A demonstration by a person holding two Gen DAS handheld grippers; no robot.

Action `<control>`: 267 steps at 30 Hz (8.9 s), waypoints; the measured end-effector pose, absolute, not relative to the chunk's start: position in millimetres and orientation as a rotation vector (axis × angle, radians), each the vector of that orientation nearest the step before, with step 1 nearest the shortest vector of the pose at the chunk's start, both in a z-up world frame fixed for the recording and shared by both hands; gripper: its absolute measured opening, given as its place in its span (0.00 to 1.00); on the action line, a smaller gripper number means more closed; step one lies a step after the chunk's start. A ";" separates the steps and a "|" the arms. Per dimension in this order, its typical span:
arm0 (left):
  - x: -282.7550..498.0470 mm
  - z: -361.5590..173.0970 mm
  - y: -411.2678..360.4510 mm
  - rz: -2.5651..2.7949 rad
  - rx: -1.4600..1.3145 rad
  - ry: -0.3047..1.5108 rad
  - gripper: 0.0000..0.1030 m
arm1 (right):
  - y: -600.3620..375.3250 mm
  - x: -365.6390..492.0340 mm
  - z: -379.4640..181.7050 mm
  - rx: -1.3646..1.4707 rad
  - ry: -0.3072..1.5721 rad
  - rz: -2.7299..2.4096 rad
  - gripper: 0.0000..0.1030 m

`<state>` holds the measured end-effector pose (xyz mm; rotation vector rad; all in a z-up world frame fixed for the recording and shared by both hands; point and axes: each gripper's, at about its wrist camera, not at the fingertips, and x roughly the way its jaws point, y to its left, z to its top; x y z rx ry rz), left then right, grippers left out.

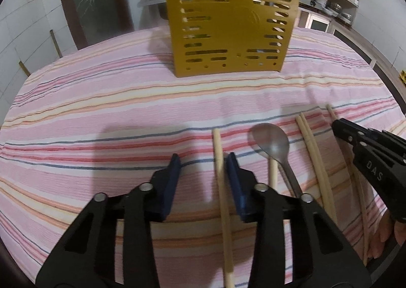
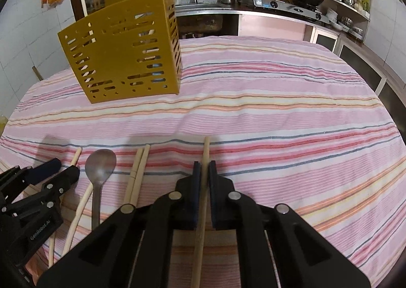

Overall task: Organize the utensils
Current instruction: 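Close the left tool on another wooden chopstick, then lift the chopstick upright with the left tool while the right tool carries its chopstick toward the holder, then lower both chopsticks into the yellow holder and open both tools, then move both tools back to the table and close the right tool on a chopstick, then close the left tool on a chopstick beside the metal spoon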

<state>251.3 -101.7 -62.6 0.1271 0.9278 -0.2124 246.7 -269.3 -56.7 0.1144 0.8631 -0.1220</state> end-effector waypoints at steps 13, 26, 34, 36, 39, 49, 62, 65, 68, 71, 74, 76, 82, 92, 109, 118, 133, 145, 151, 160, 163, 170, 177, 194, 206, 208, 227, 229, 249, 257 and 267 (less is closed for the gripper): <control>259.3 -61.8 -97.3 -0.229 0.061 0.936 0.05 | -266.8 244.1 -55.4 0.127 0.850 -0.120 0.07; 249.5 -35.0 -78.6 -0.179 0.019 0.799 0.04 | -269.4 232.0 -35.1 0.146 0.750 -0.117 0.06; 235.0 -6.6 -60.6 -0.164 -0.005 0.665 0.04 | -276.5 216.1 -11.7 0.204 0.616 -0.090 0.06; 229.9 0.6 -58.2 -0.161 -0.004 0.628 0.04 | -275.1 211.6 -5.4 0.199 0.573 -0.078 0.06; 221.5 8.8 -56.7 -0.154 0.005 0.574 0.04 | -273.4 200.7 5.5 0.189 0.499 -0.070 0.06; 197.1 37.3 -46.7 -0.167 -0.029 0.459 0.04 | -277.1 173.9 29.2 0.193 0.320 -0.072 0.06; 171.2 60.4 -43.3 -0.163 -0.022 0.328 0.04 | -275.2 155.4 41.8 0.181 0.201 -0.071 0.06; 167.8 65.3 -39.6 -0.164 -0.039 0.310 0.04 | -274.1 151.4 44.8 0.173 0.175 -0.071 0.06; 164.7 70.2 -37.1 -0.162 -0.049 0.294 0.04 | -273.0 148.8 47.1 0.166 0.158 -0.067 0.06; 160.8 75.8 -36.7 -0.158 -0.046 0.270 0.04 | -268.8 148.9 47.4 0.150 0.153 -0.065 0.06; 160.1 78.2 -39.9 -0.149 -0.025 0.249 0.04 | -265.7 149.0 47.9 0.133 0.147 -0.068 0.06; 161.3 80.9 -41.1 -0.148 -0.021 0.238 0.04 | -263.4 149.5 49.1 0.122 0.151 -0.069 0.06; 162.0 94.3 -43.0 -0.158 -0.037 0.225 0.04 | -259.0 145.9 62.0 0.104 0.141 -0.075 0.06; 185.0 141.1 -44.0 -0.186 -0.049 0.160 0.04 | -255.4 161.9 112.6 0.067 0.080 -0.058 0.06; 328.2 211.4 -78.3 -0.207 -0.092 0.039 0.04 | -242.6 301.0 189.7 0.048 -0.047 -0.025 0.06; 390.2 132.4 -94.8 -0.203 -0.058 0.175 0.04 | -249.9 341.3 117.8 0.048 0.070 -0.013 0.06; 311.1 153.7 -54.7 -0.154 -0.022 0.241 0.95 | -274.1 273.4 130.2 0.058 0.245 -0.131 0.68; 226.8 65.0 -38.5 -0.147 0.050 0.481 0.95 | -284.5 213.5 31.4 0.120 0.535 -0.164 0.78; 228.7 11.8 -33.7 -0.105 0.037 0.564 0.95 | -286.7 217.7 -5.3 0.142 0.598 -0.162 0.78; 250.5 -28.3 -31.4 -0.096 0.074 0.695 0.95 | -269.6 230.8 -33.1 0.093 0.695 -0.111 0.78; 256.7 -33.5 -31.4 -0.093 0.066 0.737 0.95 | -266.4 231.2 -39.1 0.084 0.715 -0.111 0.78; 259.6 -42.8 -32.8 -0.092 0.057 0.781 0.95 | -265.2 236.5 -49.5 0.114 0.781 -0.106 0.77; 258.0 -42.6 -35.0 -0.094 0.052 0.780 0.95 | -252.8 237.7 -55.3 0.080 0.820 -0.103 0.74; 259.7 -46.9 -37.6 -0.093 0.059 0.798 0.95 | -214.4 232.7 -58.8 -0.024 0.870 -0.093 0.24; 241.4 -47.2 -62.6 -0.255 0.020 0.862 0.95 | -232.1 232.7 -53.4 0.044 0.872 -0.076 0.07; 235.9 -49.4 -72.6 -0.282 0.034 0.874 0.95 | -238.9 231.8 -53.8 0.058 0.873 -0.089 0.07; 241.6 -63.6 -134.7 -0.289 0.186 0.924 0.40 | -283.0 239.4 -53.2 0.181 0.864 -0.100 0.06; 245.8 -62.5 -129.9 -0.295 0.162 0.927 0.29 | -281.5 237.2 -52.9 0.184 0.861 -0.094 0.06; 247.9 -52.7 -88.3 -0.242 0.030 0.905 0.01 | -277.0 237.7 -60.0 0.172 0.878 -0.092 0.07; 231.9 -37.2 -97.2 -0.248 0.084 0.801 0.58 | -277.3 236.1 -60.2 0.170 0.874 -0.094 0.07; 238.2 -64.6 -105.6 -0.237 0.133 0.915 0.58 | -277.9 235.5 -60.6 0.165 0.873 -0.096 0.07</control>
